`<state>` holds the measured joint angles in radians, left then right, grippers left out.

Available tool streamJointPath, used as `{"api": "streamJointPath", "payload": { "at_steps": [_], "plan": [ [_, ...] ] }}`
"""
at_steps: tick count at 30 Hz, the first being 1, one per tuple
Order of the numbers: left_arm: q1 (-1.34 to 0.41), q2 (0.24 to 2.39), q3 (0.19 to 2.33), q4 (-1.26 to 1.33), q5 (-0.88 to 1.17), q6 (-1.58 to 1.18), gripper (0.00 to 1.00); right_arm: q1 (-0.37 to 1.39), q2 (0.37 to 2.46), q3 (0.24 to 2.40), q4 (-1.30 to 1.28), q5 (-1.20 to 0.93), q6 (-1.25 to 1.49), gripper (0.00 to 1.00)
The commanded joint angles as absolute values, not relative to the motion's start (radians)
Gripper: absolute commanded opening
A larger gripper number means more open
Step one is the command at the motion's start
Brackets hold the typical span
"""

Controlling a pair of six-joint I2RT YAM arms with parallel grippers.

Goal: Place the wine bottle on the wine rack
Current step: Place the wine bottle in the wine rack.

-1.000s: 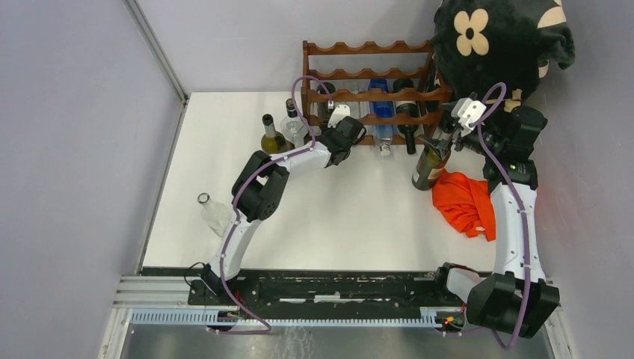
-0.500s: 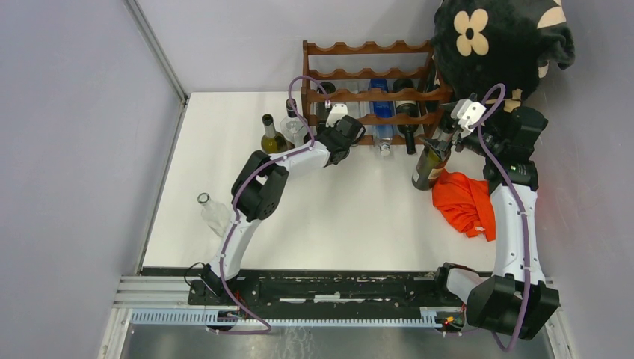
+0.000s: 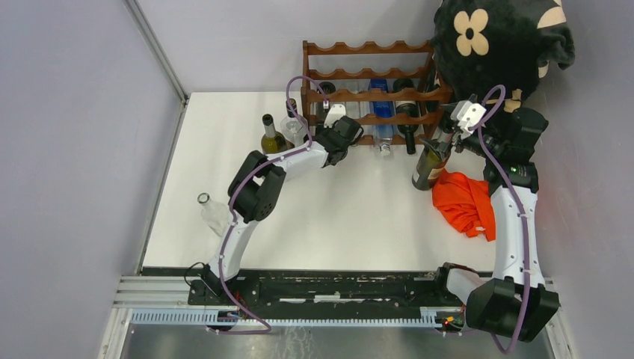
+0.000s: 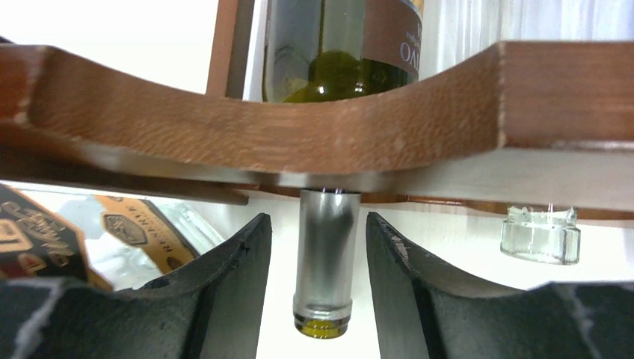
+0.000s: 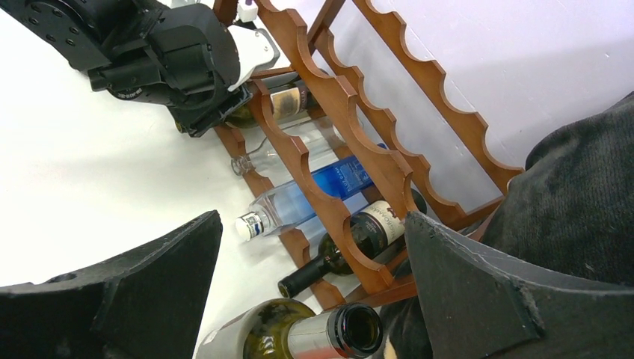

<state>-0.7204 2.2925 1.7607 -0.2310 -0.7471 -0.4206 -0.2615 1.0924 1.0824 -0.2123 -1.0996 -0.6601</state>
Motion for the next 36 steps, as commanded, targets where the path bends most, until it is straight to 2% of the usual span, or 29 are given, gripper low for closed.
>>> {"api": "streamJointPath", "payload": {
  "at_steps": [1,16,26,36],
  "plan": [
    [-0.738,2.182,1.726,-0.197,-0.755,-0.415,0.56,-0.255,1.064,1.078,-0.199,-1.113,-0.675,0.98],
    [-0.799,2.078,1.645,-0.279,-0.713,-0.403,0.55,-0.256,1.036,1.067,-0.225,-1.137,-0.698,0.98],
    [-0.856,1.84,1.499,-0.282,-0.525,-0.349,0.52,-0.256,1.008,1.075,-0.238,-1.166,-0.689,0.98],
    [-0.874,1.558,1.461,-0.209,-0.29,-0.287,0.52,-0.256,0.964,1.072,-0.252,-1.201,-0.668,0.98]
  ]
}}
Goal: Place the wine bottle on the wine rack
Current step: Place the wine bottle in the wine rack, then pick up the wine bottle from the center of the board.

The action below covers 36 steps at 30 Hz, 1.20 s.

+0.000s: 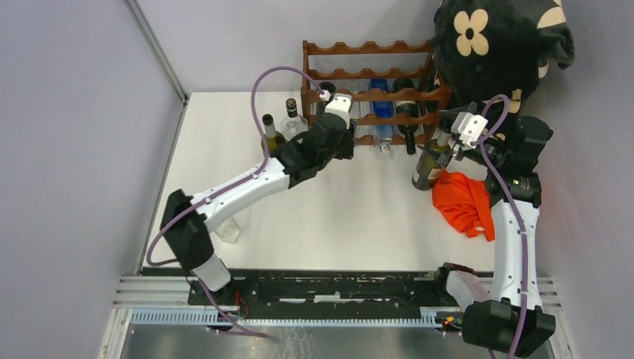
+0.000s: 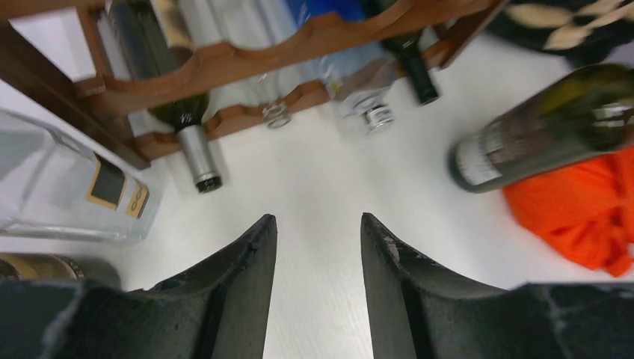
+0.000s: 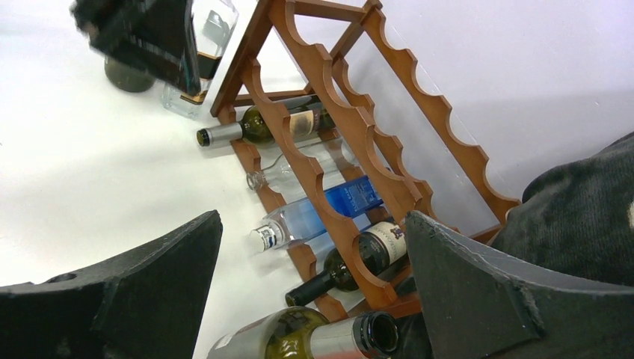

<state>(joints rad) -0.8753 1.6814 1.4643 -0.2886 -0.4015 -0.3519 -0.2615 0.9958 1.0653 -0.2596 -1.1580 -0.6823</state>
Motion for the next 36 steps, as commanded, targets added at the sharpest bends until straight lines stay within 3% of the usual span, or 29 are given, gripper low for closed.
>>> {"api": "streamJointPath", "payload": {
  "at_steps": [1,17,36],
  "plan": [
    [-0.874,1.535,1.464,-0.211,-0.278,-0.28,0.53,-0.256,0.96,1.071,-0.256,-1.207,-0.666,0.98],
    [-0.744,1.292,1.462,-0.185,-0.273,-0.33,0.7,-0.251,0.89,1.048,-0.311,-1.265,-0.66,0.98],
    [-0.692,1.141,1.338,-0.198,-0.255,-0.41,0.79,-0.248,0.806,0.968,-0.529,-1.218,-0.855,0.98]
  ]
}}
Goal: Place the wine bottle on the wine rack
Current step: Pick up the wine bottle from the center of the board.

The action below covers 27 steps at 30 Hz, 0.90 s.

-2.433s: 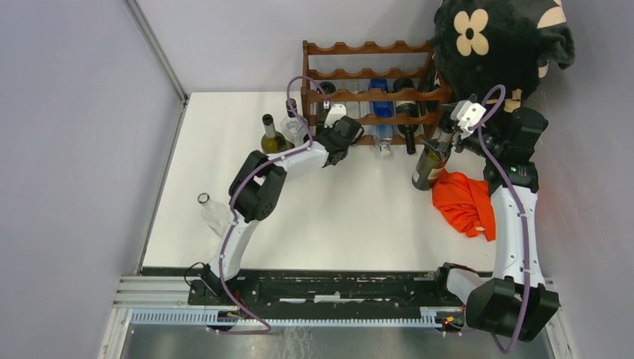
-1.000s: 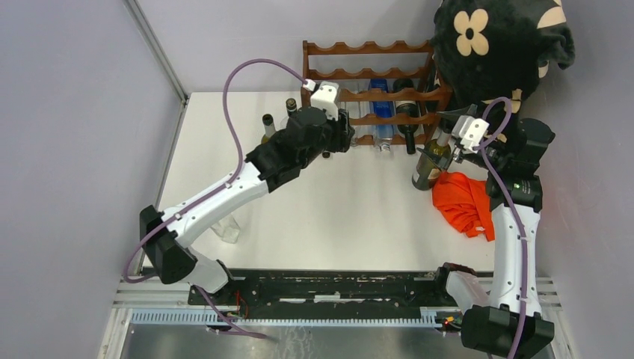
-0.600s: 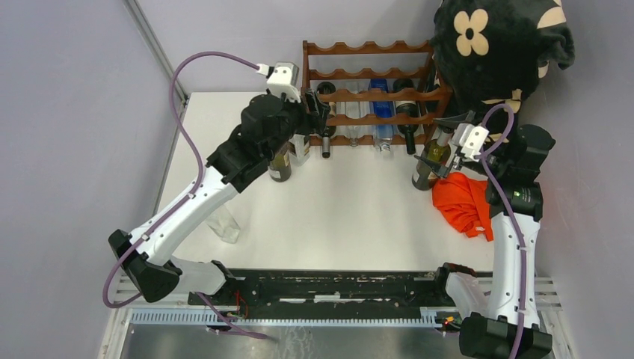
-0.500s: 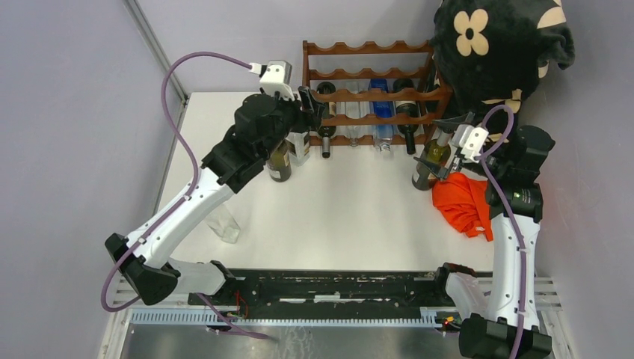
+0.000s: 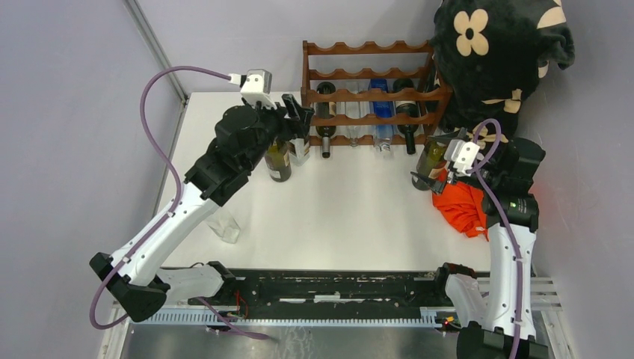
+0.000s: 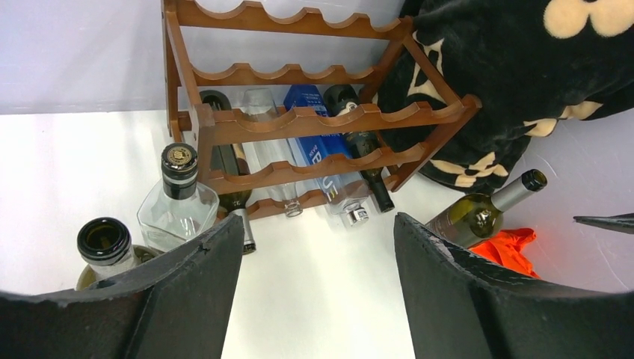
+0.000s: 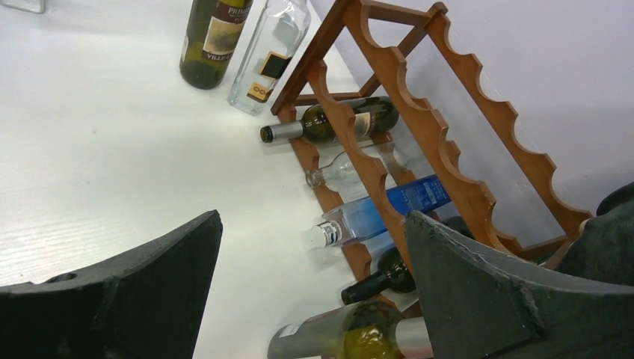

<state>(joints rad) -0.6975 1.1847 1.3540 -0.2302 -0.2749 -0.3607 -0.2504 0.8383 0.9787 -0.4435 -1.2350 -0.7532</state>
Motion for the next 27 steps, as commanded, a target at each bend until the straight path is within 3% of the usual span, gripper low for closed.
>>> {"api": "streamJointPath", "payload": {
  "at_steps": [1,13,27],
  "plan": [
    [-0.692,1.132,1.331,-0.2,-0.255,-0.414,0.8,-0.247,0.801,0.965,-0.556,-1.211,-0.882,0.98],
    [-0.692,1.032,1.253,-0.208,-0.243,-0.418,0.85,-0.247,0.748,0.862,-0.654,-1.078,-0.871,0.98],
    [-0.693,0.901,1.035,-0.042,-0.029,-0.427,0.86,-0.248,0.654,0.856,-0.639,-0.866,-0.668,0.98]
  ]
}}
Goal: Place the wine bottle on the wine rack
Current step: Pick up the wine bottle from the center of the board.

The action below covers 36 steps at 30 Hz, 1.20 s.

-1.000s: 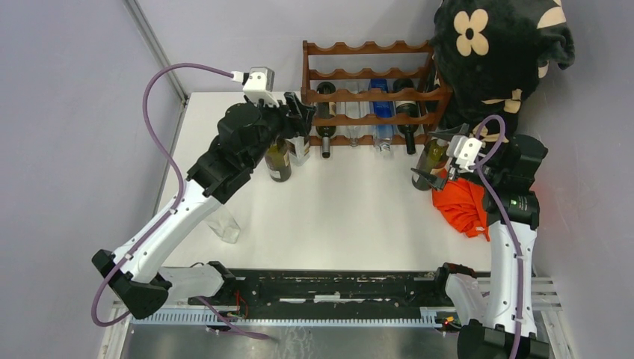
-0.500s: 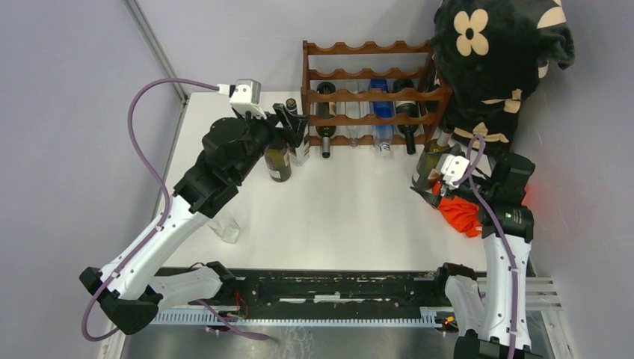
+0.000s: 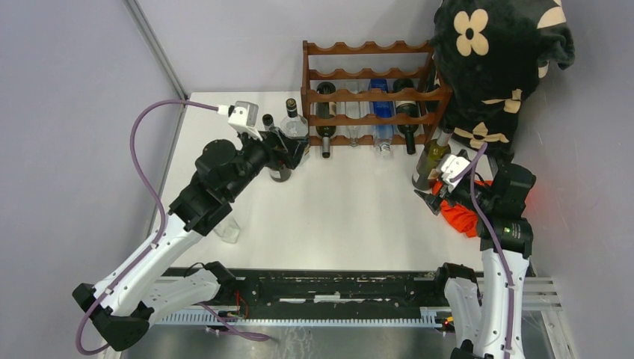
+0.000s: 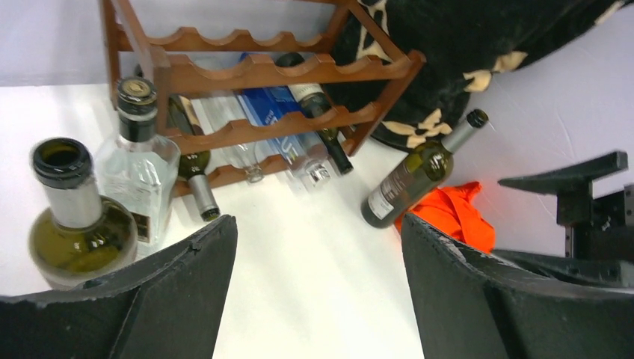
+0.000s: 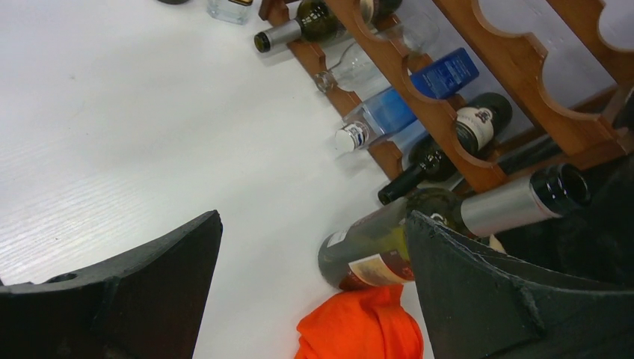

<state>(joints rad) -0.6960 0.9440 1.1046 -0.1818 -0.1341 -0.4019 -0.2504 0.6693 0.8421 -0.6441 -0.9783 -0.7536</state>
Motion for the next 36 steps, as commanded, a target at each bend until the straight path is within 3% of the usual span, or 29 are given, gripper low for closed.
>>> {"api": "streamJointPath", "payload": {
  "at_steps": [1,8,16,23,29,36],
  "plan": [
    [-0.692,0.893,1.013,-0.022,-0.012,-0.438,0.86,-0.247,0.654,0.87,-0.659,-0.85,-0.661,0.98],
    [-0.692,0.842,0.949,-0.009,0.096,-0.515,0.86,-0.249,0.705,0.942,-0.697,-0.793,-0.608,0.98],
    [-0.692,0.747,0.913,-0.09,0.155,-0.506,0.86,-0.249,0.743,0.959,-0.695,-0.924,-0.602,0.98],
    [-0.693,0.664,0.77,-0.008,0.249,-0.583,0.84,-0.249,0.899,1.222,-0.922,-0.787,-0.704,0.98],
    [-0.693,0.596,0.674,0.086,0.281,-0.681,0.84,-0.25,0.958,1.306,-0.863,-0.61,-0.587,0.98],
    [-0.693,0.579,0.708,0.025,0.289,-0.681,0.84,-0.249,1.063,1.291,-0.732,-0.588,-0.498,0.98]
  ]
}}
